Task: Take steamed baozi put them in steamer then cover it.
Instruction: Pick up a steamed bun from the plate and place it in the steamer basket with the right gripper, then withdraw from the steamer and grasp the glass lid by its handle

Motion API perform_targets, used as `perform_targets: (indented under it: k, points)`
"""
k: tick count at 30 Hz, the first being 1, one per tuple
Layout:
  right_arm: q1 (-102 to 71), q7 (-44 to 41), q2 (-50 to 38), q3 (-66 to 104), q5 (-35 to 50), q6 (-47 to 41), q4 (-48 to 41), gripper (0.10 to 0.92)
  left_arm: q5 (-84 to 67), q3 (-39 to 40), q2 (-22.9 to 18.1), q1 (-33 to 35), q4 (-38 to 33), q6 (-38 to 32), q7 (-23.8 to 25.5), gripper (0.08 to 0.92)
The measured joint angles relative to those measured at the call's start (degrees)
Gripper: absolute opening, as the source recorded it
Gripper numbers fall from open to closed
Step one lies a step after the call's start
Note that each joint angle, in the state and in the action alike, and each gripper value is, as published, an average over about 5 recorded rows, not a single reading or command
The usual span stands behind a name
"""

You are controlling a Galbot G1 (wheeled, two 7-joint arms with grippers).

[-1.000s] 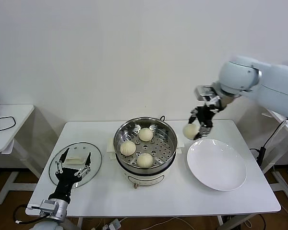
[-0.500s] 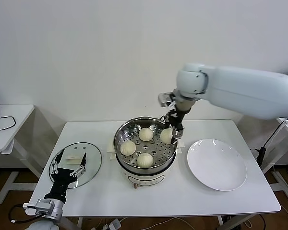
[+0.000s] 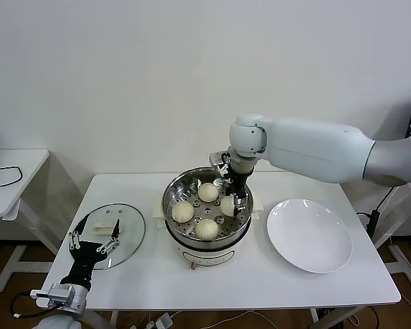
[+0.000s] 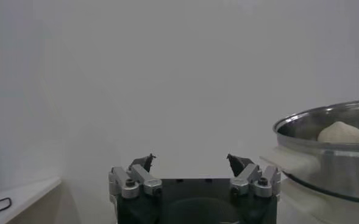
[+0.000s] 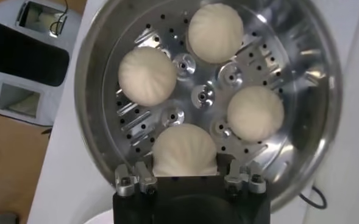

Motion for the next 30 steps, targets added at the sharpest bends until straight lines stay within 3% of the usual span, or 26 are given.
perform_targets:
  k: [5, 12, 21, 30]
  points:
    - [-1.47, 0.09, 0.8, 0.43, -0.9, -0.01, -1.22, 0.709, -0.05, -0.09, -0.01, -0.05, 0.07, 0.02, 0.04, 0.823]
    - [-2.2, 0.09, 1.19, 1.04, -1.78, 0.15, -2.15, 0.817, -0.2, -0.59, -0.05, -0.06, 0.28, 0.04, 0.08, 0.823]
    - [-0.63, -1.12, -1.87, 3.88, -0.58, 0.91, -0.55, 0.823, -0.3, -1.13, -0.07, 0.4, -0.1, 0.06, 0.12, 0.823]
    - [-0.25, -1.34, -11.1, 10.86, 1.75, 0.95, 4.46, 0.823, -1.08, -1.89, 0.36, 0.15, -1.17, 0.71, 0.48, 0.823]
